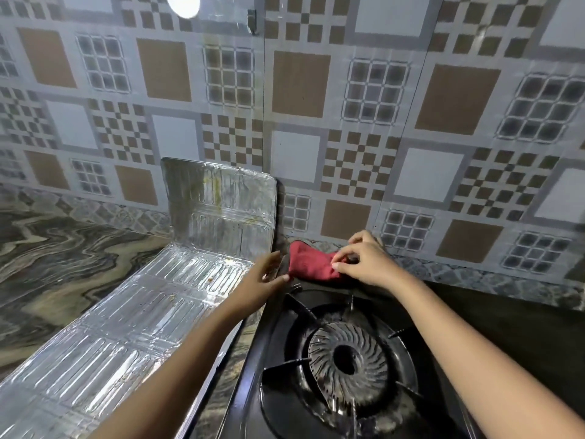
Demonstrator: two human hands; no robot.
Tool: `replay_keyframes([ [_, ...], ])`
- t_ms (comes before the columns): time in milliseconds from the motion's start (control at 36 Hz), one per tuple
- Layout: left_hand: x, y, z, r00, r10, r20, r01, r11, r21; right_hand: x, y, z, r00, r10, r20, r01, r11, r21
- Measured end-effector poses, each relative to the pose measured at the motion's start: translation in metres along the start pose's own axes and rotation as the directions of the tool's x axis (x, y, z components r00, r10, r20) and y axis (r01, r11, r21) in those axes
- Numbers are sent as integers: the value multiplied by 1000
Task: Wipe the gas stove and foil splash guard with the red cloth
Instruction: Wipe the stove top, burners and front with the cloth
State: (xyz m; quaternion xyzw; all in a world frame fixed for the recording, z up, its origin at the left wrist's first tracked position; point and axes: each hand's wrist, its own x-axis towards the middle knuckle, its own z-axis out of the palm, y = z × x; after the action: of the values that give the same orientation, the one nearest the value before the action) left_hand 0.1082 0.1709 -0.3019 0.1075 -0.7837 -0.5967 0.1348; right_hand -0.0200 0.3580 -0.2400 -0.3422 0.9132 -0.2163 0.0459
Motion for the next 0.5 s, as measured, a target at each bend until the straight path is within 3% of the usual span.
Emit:
replay_keyframes([
  [83, -12, -9, 2, 993, -103, 52, 108, 988, -107, 4, -9, 2, 993, -115, -35, 115, 993, 20],
  [194, -15, -21, 3, 985, -163, 49, 170, 963, -208, 19, -15, 11, 941, -223, 254, 213, 975, 69],
  [278, -15, -19, 6, 985, -172, 29, 173, 953, -249, 28, -18, 21, 893, -219, 393, 226, 974, 29],
  [500, -9, -27, 7, 978, -204, 39, 203, 905, -373, 43, -44, 43, 935, -152, 319, 180, 982, -60],
])
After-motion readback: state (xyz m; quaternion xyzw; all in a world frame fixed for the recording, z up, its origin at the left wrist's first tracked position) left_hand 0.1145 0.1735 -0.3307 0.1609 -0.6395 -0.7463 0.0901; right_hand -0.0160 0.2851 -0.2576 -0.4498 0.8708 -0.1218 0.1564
